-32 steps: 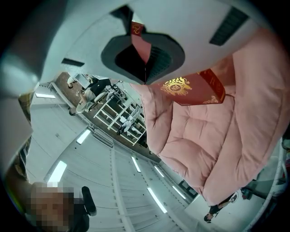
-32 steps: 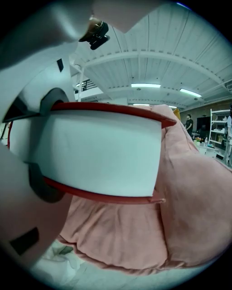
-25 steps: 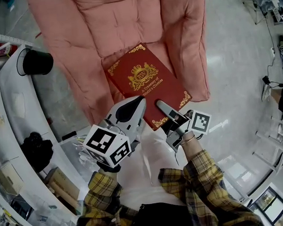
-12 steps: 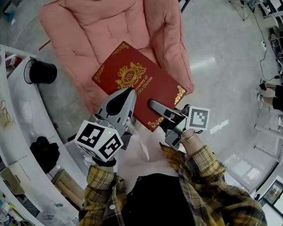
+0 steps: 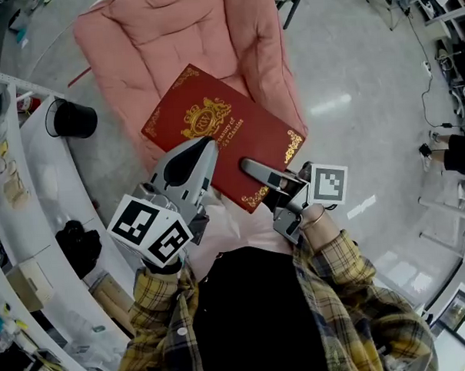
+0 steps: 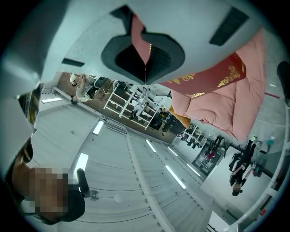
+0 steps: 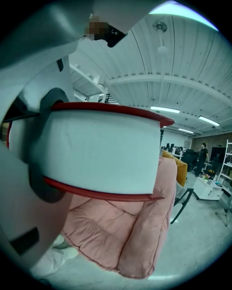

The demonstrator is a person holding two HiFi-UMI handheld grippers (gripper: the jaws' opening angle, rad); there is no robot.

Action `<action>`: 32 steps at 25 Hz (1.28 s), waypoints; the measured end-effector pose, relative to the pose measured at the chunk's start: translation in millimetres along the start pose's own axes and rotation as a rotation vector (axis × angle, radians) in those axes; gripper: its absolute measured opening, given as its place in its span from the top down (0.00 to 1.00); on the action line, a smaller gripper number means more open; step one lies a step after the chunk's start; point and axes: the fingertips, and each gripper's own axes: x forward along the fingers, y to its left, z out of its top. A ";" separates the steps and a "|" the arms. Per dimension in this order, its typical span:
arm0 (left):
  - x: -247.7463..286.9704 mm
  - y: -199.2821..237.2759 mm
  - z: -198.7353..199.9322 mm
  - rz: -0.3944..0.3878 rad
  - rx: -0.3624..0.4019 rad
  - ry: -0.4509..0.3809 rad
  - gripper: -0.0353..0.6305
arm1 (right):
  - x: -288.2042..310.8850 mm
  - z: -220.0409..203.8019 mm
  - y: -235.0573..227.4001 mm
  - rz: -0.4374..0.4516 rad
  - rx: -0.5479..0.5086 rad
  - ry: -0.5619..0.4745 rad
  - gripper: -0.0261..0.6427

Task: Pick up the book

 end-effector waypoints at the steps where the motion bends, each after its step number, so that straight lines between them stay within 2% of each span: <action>1: -2.2 -3.8 2.1 0.002 0.004 -0.002 0.94 | -3.1 -0.8 4.7 0.004 -0.002 0.000 0.58; 9: -16.6 -18.0 7.9 -0.003 0.010 -0.021 0.94 | -13.3 -1.0 24.1 0.028 -0.037 -0.017 0.58; 17: -18.5 -20.0 15.5 -0.010 0.020 -0.040 0.94 | -12.7 1.6 31.2 0.051 -0.028 -0.045 0.58; 32: -20.5 -21.7 22.1 -0.001 0.033 -0.050 0.94 | -2.5 4.6 37.3 0.078 -0.038 -0.025 0.58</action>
